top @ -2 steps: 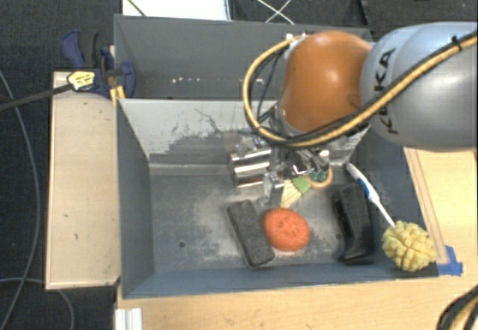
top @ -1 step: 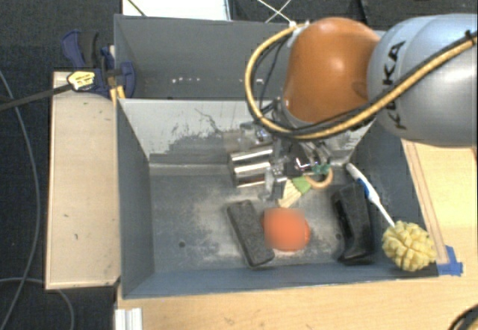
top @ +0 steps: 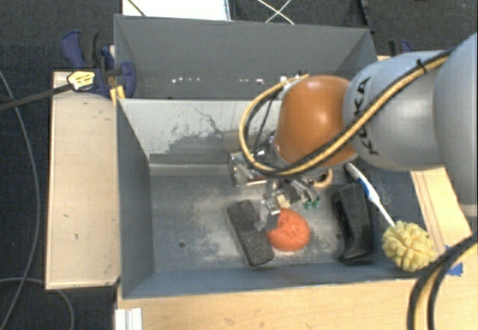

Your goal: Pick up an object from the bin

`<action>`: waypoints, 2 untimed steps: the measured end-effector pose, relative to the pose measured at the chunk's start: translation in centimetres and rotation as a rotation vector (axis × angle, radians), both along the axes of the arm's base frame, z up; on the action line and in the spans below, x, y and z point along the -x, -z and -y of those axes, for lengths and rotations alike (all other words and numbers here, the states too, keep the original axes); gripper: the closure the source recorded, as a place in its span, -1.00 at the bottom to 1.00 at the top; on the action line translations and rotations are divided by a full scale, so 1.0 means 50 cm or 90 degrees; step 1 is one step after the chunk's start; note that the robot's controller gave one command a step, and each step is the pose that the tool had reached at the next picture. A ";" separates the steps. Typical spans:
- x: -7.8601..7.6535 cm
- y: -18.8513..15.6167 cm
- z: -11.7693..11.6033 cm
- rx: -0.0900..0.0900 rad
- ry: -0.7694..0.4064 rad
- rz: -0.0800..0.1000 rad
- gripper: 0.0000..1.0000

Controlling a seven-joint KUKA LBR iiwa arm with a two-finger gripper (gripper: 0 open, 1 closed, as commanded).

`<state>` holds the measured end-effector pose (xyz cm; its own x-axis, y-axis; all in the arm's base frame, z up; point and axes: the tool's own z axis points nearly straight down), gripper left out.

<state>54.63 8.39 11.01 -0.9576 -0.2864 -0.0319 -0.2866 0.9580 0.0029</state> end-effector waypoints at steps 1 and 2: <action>-0.049 -0.152 -0.028 -0.006 0.073 0.017 -1.00; 0.114 0.053 0.072 0.002 0.004 -0.013 -1.00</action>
Offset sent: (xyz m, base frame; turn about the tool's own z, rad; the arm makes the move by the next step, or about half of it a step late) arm -0.0556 -0.0339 -0.0246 0.0026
